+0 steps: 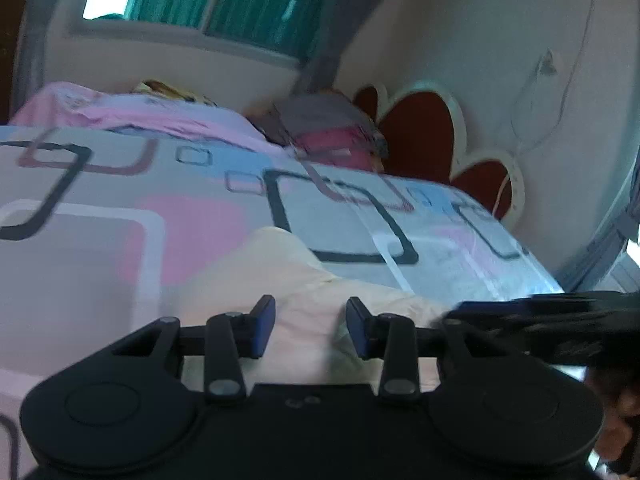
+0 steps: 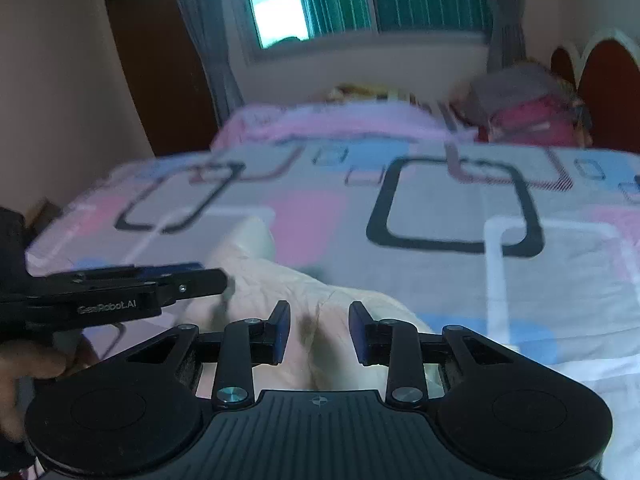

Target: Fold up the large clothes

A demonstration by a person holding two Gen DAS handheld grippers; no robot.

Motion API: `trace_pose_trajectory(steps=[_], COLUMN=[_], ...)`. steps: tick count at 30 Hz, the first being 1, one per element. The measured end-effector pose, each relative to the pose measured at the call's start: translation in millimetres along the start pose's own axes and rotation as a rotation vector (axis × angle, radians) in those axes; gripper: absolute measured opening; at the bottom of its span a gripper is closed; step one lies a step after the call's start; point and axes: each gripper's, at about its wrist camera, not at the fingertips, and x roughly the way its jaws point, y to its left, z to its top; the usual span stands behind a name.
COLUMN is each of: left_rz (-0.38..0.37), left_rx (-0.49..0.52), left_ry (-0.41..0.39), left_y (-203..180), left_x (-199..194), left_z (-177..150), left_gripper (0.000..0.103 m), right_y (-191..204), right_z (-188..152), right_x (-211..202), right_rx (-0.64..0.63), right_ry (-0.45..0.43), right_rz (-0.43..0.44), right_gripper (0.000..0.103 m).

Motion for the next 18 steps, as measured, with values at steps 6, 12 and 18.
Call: trace_pose_trajectory(steps=[6,12,18], left_rz=[0.008,0.07,0.089], left_rx=[0.039,0.093,0.114], left_ry=[0.107,0.148,0.154], left_y=[-20.5,-25.2,-25.7], left_x=[46.1,70.1,74.4], left_z=[-8.0,-24.7,-30.7], left_gripper=[0.037,0.037,0.037], right_y=[-33.9,-60.6,-63.4], right_z=[-30.6,-43.2,-48.8], right_x=[33.9,48.1,53.2], right_rx=[0.093,0.198,0.215], right_ry=[0.043,0.057,0.04], right_rz=[-0.075,-0.022,-0.005], right_gripper=[0.032,0.032,0.032])
